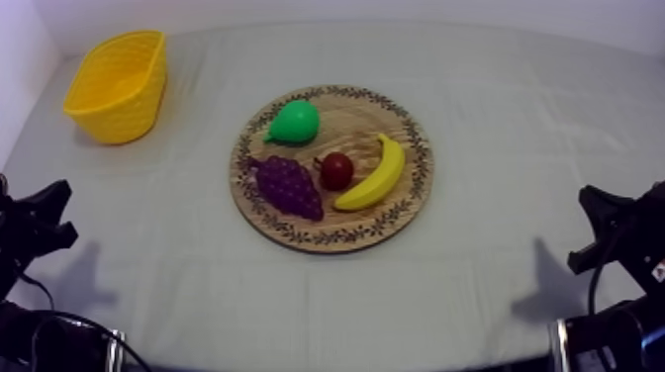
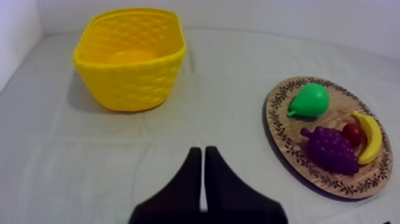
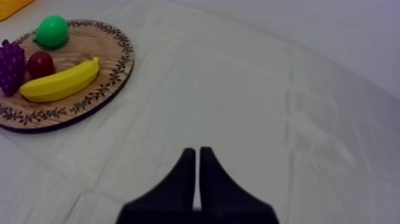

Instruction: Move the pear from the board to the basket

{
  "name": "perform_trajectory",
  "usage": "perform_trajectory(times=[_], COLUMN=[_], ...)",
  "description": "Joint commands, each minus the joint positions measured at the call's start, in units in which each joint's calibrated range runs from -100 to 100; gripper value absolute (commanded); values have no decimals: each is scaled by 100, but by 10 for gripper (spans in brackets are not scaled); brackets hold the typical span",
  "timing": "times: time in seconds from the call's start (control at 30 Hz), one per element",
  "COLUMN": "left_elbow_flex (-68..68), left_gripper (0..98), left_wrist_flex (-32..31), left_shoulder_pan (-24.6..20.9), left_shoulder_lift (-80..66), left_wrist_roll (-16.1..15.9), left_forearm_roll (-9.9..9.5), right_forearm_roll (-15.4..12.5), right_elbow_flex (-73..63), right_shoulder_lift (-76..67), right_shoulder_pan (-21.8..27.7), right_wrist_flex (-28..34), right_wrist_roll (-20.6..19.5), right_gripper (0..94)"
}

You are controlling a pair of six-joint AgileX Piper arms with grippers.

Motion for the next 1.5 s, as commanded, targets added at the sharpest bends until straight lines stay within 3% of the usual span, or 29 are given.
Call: perform_trajectory(times=[0.0, 0.57, 0.9, 1.23, 1.47], left_elbow_flex=[-623, -4336, -6472, -7788, -8821], left_gripper=[0, 0, 0, 0, 0], left_wrist_flex=[213, 2753, 4097, 4628, 4827], left_shoulder_pan=[60, 345, 732, 1136, 1463], left_shoulder_lift=[572, 3975, 5687, 7199, 8485], left_wrist_roll=[159, 596, 601, 1246, 1441], left_forearm_roll=[-4, 10, 10, -35, -51], right_forearm_roll=[-1, -1, -1, -1, -1], right_elbow_flex=[-5, -5, -5, -5, -5], right_shoulder_lift=[-4, -4, -4, -4, -4], right_shoulder_pan=[2, 2, 2, 2, 2], right_wrist_flex=[2, 2, 2, 2, 2], right_wrist_roll=[-1, 0, -4, -4, -4], right_gripper=[4, 4, 4, 4, 4])
